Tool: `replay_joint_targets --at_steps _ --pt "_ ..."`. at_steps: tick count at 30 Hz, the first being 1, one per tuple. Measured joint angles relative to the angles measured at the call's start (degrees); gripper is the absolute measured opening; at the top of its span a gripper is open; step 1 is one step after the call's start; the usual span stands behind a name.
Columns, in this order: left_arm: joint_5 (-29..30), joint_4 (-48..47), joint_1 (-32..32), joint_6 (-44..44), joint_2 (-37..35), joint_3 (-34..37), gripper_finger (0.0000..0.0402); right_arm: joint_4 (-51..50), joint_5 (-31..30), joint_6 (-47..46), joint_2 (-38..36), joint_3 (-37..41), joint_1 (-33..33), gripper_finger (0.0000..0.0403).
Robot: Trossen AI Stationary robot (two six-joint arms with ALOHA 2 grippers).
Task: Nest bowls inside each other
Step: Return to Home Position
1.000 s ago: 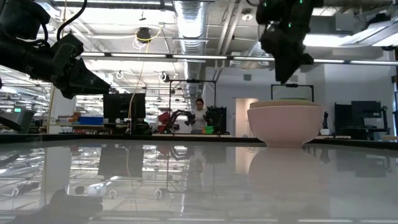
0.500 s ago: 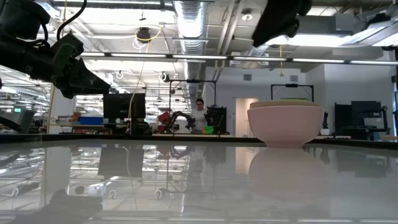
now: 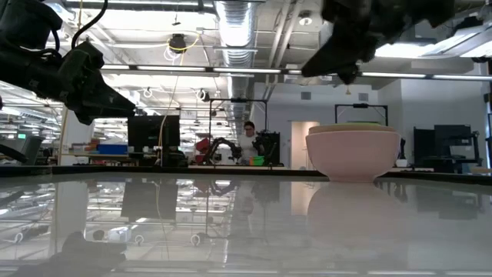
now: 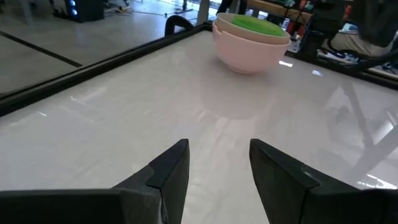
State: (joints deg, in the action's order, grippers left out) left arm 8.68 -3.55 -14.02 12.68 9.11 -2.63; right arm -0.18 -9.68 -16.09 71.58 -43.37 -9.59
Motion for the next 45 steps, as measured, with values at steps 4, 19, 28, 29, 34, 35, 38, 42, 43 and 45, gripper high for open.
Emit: replay_joint_targets --at_steps 4,19,28,29,34,35,38,42,43,45 --pt "-0.1 0.0 0.0 -1.3 0.0 0.0 0.0158 1.8 0.8 0.8 -9.5 7.7 1.9 0.0006" --pt "2.6 0.3 0.0 -3.2 0.0 0.0 0.0158 19.3 0.7 -2.7 -41.1 37.7 1.9 0.0012" --pt "2.7 0.3 0.0 -3.4 0.0 0.0 0.0158 11.2 0.8 4.0 -49.2 38.7 1.9 0.0014" --pt "2.7 0.3 0.0 -3.7 0.0 0.0 0.0158 10.5 0.8 4.8 -49.9 38.7 1.9 0.0015" --pt "2.7 0.3 0.0 -4.0 0.0 0.0 0.0158 12.0 0.8 7.2 -51.6 40.5 1.9 0.0015" --pt "2.7 0.3 0.0 -4.0 0.0 0.0 0.0158 13.4 0.7 7.2 -51.9 41.7 1.9 0.0015" --pt "2.7 0.3 0.0 -4.1 0.0 0.0 0.0158 14.2 0.7 7.1 -52.6 42.9 1.9 0.0015" --pt "2.7 0.4 0.0 -4.1 0.0 0.0 0.0158 14.7 0.4 7.5 -52.6 42.9 1.9 0.0015" --pt "2.7 0.4 0.0 -4.1 0.0 0.0 0.0158 14.6 -0.3 7.5 -52.6 42.9 1.9 0.0015" --pt "2.7 0.4 0.0 -4.1 0.0 0.0 0.0158 13.6 -1.7 6.7 -52.6 42.9 1.9 0.0017"
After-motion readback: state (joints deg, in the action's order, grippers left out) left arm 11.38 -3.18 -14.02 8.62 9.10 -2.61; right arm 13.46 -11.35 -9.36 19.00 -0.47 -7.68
